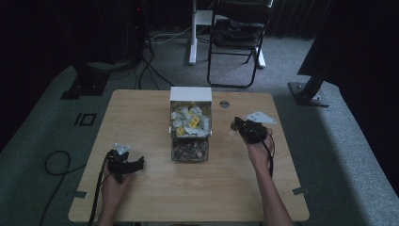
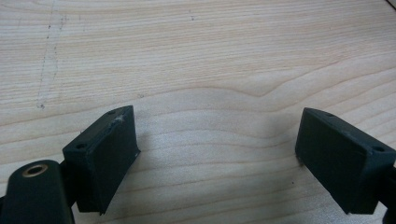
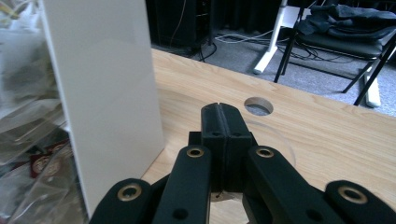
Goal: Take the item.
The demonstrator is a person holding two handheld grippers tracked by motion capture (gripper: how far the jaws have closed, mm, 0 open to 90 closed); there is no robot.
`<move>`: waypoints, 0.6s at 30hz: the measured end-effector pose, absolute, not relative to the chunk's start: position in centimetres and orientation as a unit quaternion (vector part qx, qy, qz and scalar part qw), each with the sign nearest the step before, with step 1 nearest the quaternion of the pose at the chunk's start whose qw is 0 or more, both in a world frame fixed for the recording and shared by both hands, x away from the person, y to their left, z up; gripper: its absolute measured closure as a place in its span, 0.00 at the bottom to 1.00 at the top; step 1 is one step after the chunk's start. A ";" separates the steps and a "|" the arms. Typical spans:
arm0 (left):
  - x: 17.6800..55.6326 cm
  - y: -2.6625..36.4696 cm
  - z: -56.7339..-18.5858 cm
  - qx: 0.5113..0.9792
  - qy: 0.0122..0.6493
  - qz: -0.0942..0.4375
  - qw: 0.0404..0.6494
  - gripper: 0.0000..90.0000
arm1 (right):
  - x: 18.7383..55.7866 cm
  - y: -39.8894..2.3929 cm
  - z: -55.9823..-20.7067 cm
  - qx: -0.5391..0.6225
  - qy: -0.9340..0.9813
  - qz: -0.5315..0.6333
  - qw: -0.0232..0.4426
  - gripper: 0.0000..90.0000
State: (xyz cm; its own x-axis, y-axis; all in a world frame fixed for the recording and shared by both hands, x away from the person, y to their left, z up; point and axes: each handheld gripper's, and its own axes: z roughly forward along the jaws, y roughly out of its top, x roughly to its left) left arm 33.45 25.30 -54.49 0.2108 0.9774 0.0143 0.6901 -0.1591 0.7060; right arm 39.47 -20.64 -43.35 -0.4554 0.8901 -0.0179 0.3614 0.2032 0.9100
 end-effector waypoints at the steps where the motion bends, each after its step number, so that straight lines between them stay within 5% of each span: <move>1: 33.5 25.3 -54.5 0.721 0.578 0.245 0.293 0.15 | 39.6 -20.7 -43.4 0.436 0.719 0.457 0.289 1.00; 18: 33.4 25.3 -54.5 0.720 0.579 0.245 0.294 0.15 | 42.8 -21.0 -43.9 0.461 0.713 0.435 0.299 1.00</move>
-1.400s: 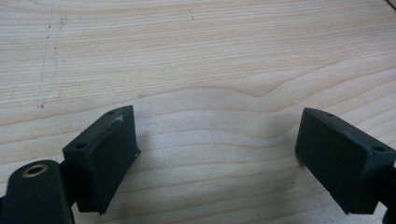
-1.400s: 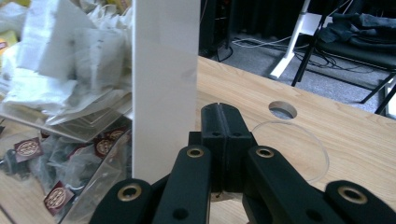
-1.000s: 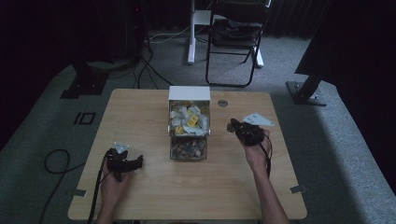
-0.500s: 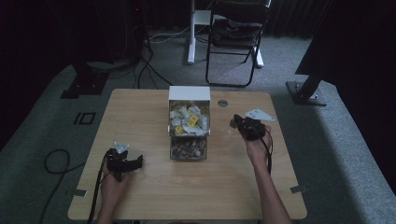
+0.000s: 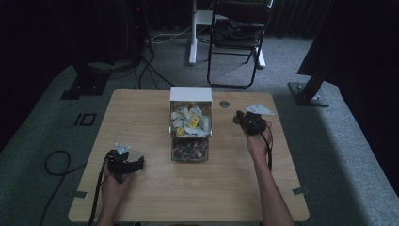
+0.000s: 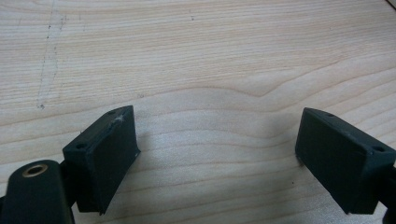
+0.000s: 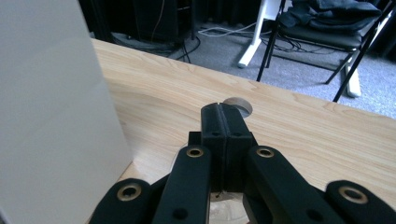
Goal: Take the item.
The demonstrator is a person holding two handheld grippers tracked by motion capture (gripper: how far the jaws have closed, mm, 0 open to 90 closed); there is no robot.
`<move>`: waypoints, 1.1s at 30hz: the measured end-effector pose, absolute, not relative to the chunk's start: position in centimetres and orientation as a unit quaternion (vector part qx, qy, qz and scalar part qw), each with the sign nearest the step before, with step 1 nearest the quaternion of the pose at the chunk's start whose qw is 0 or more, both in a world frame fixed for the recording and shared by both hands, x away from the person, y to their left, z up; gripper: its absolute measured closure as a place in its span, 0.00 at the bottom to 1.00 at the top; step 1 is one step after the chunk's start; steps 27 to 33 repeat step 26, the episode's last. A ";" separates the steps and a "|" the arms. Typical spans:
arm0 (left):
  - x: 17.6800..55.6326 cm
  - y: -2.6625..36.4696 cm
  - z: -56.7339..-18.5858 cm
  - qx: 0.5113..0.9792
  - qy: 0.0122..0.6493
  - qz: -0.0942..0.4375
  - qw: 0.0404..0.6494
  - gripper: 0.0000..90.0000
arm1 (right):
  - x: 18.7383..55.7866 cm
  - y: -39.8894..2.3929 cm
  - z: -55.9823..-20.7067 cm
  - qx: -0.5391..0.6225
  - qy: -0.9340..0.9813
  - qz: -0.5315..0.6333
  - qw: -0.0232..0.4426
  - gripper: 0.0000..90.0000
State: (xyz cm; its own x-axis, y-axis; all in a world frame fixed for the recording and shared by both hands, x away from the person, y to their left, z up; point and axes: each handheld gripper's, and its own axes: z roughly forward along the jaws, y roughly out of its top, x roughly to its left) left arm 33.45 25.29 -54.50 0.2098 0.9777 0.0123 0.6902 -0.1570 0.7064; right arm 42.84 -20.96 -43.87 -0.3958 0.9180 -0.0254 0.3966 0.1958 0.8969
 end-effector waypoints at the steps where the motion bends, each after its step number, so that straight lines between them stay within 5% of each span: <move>1: 33.5 25.3 -54.5 0.720 0.579 0.245 0.294 0.15 | 43.0 -20.9 -44.0 0.462 0.714 0.432 0.299 1.00; 11: 33.5 25.3 -54.5 0.720 0.579 0.245 0.294 0.15 | 43.9 -21.0 -44.6 0.473 0.714 0.429 0.287 0.97; 14: 33.5 25.3 -54.5 0.720 0.579 0.245 0.294 0.15 | 44.1 -21.1 -45.0 0.483 0.713 0.419 0.288 0.62; 18: 33.5 25.3 -54.5 0.720 0.579 0.245 0.294 0.15 | 43.2 -22.0 -44.8 0.502 0.689 0.438 0.285 0.44; 33: 33.4 25.3 -54.5 0.720 0.579 0.245 0.293 0.15 | 40.6 -23.1 -46.1 0.502 0.696 0.430 0.280 0.35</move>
